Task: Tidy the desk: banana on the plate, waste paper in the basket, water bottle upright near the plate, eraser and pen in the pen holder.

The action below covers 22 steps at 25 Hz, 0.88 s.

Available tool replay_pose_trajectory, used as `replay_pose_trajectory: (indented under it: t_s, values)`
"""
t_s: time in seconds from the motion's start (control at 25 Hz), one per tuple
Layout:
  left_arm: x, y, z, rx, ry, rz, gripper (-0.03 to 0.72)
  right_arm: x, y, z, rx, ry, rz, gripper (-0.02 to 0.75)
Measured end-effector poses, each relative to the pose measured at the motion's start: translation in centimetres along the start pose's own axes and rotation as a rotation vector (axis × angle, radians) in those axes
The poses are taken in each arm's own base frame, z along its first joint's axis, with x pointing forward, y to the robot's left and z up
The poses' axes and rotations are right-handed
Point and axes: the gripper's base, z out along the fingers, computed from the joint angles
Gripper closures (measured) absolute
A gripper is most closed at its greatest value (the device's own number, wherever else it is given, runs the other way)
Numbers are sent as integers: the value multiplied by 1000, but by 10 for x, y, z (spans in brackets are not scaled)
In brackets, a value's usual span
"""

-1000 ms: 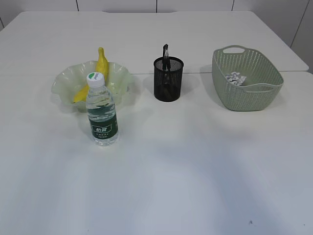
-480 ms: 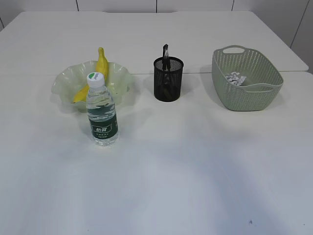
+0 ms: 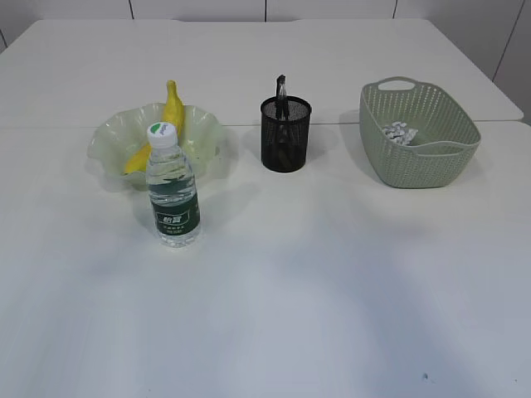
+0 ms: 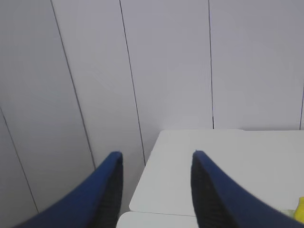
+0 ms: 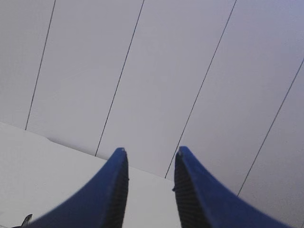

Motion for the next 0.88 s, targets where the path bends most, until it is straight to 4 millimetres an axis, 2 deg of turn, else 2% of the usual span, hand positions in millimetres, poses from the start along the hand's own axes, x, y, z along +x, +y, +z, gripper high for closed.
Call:
replay_pose_trajectory:
  t_s: [0.28, 0.6, 0.88]
  values:
    - [0, 0, 0, 5, -3, -26, 357, 0, 0, 0, -1, 0, 2, 486]
    - [-6, -9, -1, 106, -61, -99, 357, 0, 0, 0, -3, 0, 5, 486]
    - [10, -22, 3, 169, -45, -73, 357, 0, 0, -2, -2, 3, 8, 487]
